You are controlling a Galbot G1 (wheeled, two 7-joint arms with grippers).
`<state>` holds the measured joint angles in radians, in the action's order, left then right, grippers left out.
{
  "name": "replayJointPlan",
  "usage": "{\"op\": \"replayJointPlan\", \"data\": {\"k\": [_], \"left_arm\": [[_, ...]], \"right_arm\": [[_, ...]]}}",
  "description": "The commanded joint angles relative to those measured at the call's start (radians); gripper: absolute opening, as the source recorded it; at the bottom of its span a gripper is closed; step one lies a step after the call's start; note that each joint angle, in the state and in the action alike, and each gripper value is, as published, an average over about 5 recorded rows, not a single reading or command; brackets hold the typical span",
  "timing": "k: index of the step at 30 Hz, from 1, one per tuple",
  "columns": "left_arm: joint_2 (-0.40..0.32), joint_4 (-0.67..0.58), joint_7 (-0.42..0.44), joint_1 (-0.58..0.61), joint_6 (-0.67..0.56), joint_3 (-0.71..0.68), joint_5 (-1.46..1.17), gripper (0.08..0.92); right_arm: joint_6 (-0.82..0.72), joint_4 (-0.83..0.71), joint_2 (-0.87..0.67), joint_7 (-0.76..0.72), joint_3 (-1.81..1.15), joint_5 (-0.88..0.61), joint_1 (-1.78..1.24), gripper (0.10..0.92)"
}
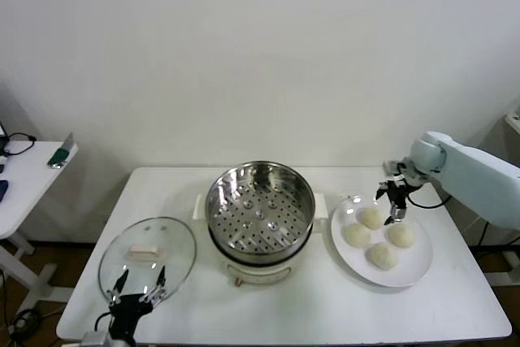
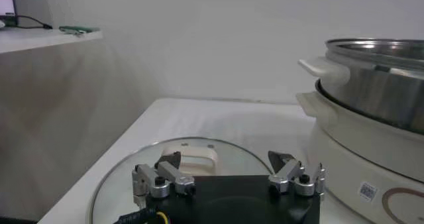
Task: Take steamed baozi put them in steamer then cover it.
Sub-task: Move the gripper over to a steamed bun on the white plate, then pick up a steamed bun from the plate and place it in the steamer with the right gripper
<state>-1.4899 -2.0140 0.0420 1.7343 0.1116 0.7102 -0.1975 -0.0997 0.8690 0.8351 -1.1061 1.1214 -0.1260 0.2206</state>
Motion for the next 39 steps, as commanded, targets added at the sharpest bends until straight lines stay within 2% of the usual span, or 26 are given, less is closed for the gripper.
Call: {"op": "replayJointPlan", "data": {"k": [1,9,12,17,22,26,30,34,39], "left_arm": [[0.000,0.003,0.001,-0.005,0.001,0.000,-0.002,0.823],[0.001,-0.001,0.003,-0.011,0.008,0.002,-0.008,0.823],[0.004,0.000,0.003,-0.010,0.008,0.005,-0.012,0.823],[0.006,-0.001,0.001,-0.011,0.010,0.007,-0.014,0.823],[0.005,-0.006,0.000,-0.012,0.012,0.006,-0.013,0.823],[0.006,-0.013,0.000,-0.009,0.012,0.006,-0.012,0.823],[0.006,-0.020,0.000,-0.007,0.013,0.003,-0.010,0.823],[0.008,-0.024,0.001,-0.006,0.015,-0.002,-0.008,0.823],[0.013,-0.023,0.003,-0.007,0.017,-0.007,-0.003,0.823]], "right_arm": [[0.005,-0.110,0.073,0.016,-0.011,0.026,-0.035,0.823],[-0.001,-0.147,0.098,0.030,-0.063,0.075,-0.085,0.817],[-0.007,-0.149,0.100,0.033,-0.075,0.084,-0.096,0.779],[-0.009,-0.144,0.100,0.036,-0.085,0.091,-0.100,0.665],[-0.003,-0.102,0.081,0.030,-0.074,0.071,-0.077,0.627],[0.017,0.020,0.031,0.022,0.040,0.002,0.064,0.621],[0.076,0.190,-0.009,0.009,0.265,-0.105,0.341,0.623],[0.162,0.358,0.013,0.004,0.427,-0.174,0.619,0.621],[0.219,0.591,0.088,0.038,0.503,-0.172,0.837,0.619]]}}
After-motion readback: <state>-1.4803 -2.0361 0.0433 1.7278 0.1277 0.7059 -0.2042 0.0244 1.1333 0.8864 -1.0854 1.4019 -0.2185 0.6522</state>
